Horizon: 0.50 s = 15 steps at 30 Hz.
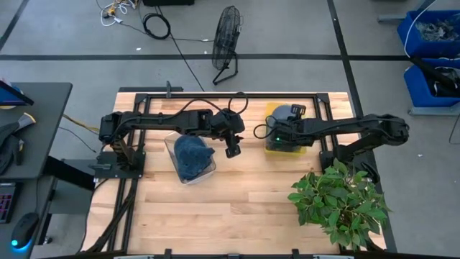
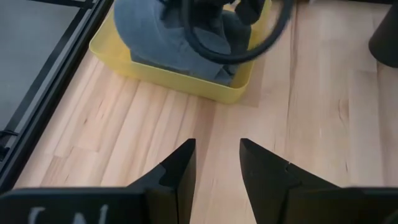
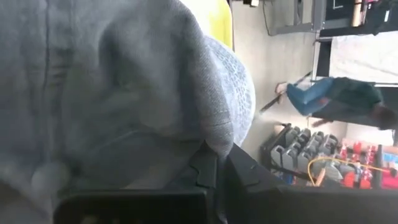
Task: Pick & Place hat
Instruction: Put the gray cap into the yellow bin
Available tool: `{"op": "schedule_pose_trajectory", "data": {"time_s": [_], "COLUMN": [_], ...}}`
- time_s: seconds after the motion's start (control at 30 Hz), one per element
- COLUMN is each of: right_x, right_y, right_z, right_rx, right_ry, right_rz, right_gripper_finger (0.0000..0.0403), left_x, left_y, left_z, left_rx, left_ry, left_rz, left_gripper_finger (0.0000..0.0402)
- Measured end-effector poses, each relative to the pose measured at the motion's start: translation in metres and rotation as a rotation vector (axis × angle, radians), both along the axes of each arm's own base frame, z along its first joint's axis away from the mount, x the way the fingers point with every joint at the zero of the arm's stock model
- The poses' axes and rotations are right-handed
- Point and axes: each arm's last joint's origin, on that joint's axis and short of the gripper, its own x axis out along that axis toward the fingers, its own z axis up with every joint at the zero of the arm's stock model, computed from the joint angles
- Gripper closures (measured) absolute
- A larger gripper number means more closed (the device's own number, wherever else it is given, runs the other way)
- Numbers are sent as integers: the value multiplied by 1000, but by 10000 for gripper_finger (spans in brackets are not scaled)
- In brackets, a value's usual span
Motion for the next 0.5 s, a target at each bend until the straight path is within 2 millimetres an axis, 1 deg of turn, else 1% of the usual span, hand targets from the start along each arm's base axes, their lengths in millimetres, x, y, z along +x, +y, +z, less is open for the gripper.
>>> {"op": "schedule_pose_trajectory", "data": {"time_s": [0.07,0.23,0.5], "right_x": [2,-3,-6], "right_y": [-3,-10,-22], "right_z": [-5,-18,-17], "right_rx": [14,157,88], "right_ry": [-39,-65,-74], "right_rz": [2,-11,-71], "right_gripper_finger": [394,365,289], "left_x": [0,0,0], "left_y": [0,0,0], "left_z": [0,0,0], "left_rx": [0,1,5], "left_ry": [2,4,6], "left_rz": [0,-1,-6], "left_gripper_finger": [275,275,275]}}
